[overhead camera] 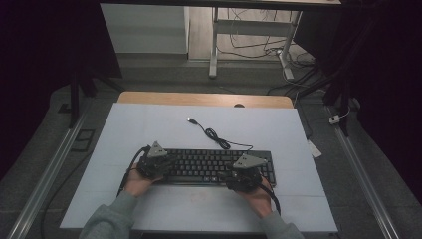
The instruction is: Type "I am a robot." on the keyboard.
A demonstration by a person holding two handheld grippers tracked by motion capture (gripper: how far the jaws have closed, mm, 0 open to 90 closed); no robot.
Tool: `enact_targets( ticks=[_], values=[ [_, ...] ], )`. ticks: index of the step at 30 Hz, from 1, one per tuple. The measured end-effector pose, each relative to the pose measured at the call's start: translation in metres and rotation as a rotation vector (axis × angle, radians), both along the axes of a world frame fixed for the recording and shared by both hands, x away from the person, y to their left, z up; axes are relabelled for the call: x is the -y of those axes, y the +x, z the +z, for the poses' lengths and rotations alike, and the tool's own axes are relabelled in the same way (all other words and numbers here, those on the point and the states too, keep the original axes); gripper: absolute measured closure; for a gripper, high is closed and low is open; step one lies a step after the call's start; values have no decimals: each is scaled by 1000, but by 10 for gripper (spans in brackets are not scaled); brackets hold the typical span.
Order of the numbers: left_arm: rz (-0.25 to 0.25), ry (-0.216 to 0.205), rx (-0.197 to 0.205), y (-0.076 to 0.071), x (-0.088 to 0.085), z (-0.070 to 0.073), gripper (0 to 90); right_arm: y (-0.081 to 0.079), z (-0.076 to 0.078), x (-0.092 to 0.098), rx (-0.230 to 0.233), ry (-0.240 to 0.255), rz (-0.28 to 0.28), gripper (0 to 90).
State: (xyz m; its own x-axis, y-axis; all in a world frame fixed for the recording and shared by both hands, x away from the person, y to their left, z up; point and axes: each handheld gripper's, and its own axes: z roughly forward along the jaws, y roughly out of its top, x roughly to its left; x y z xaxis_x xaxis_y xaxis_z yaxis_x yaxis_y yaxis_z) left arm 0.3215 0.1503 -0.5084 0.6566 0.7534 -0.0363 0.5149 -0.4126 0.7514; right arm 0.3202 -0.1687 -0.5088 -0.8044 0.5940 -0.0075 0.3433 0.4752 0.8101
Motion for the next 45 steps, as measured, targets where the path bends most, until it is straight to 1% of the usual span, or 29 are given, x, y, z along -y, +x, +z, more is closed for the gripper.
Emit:
enact_targets(
  ticks=[7, 12, 19, 30, 34, 37, 38, 39, 41, 45],
  values=[
    [-20, 26, -6, 9, 12, 0, 890, 1, -1, -1, -4, -4, -3, 500],
    [-12, 34, -20, 15, 18, -4, 890, 1, -1, -1, -4, -3, -4, 497],
    [-11, 46, -33, 19, 22, -8, 889, 1, -2, -1, -4, -4, -6, 494],
    [-14, 63, -42, 19, 26, -11, 888, 1, -2, -1, -1, -6, -6, 489],
    [-12, 62, -42, 19, 26, -12, 888, 2, -2, -1, 0, -6, -6, 487],
    [-14, 67, -42, 19, 26, -13, 888, 2, -1, -1, 1, -6, -7, 486],
    [-13, 77, -50, 20, 26, -14, 889, 2, -1, -1, 1, -6, -7, 486],
    [-13, 76, -44, 19, 26, -15, 889, 2, -1, -1, 1, -6, -7, 486],
    [-11, 74, -44, 19, 26, -15, 890, 1, -1, -1, 1, -10, -7, 486],
    [-14, 84, -29, 17, 27, -13, 890, 1, -1, -1, 2, -8, -7, 486]
  ],
)
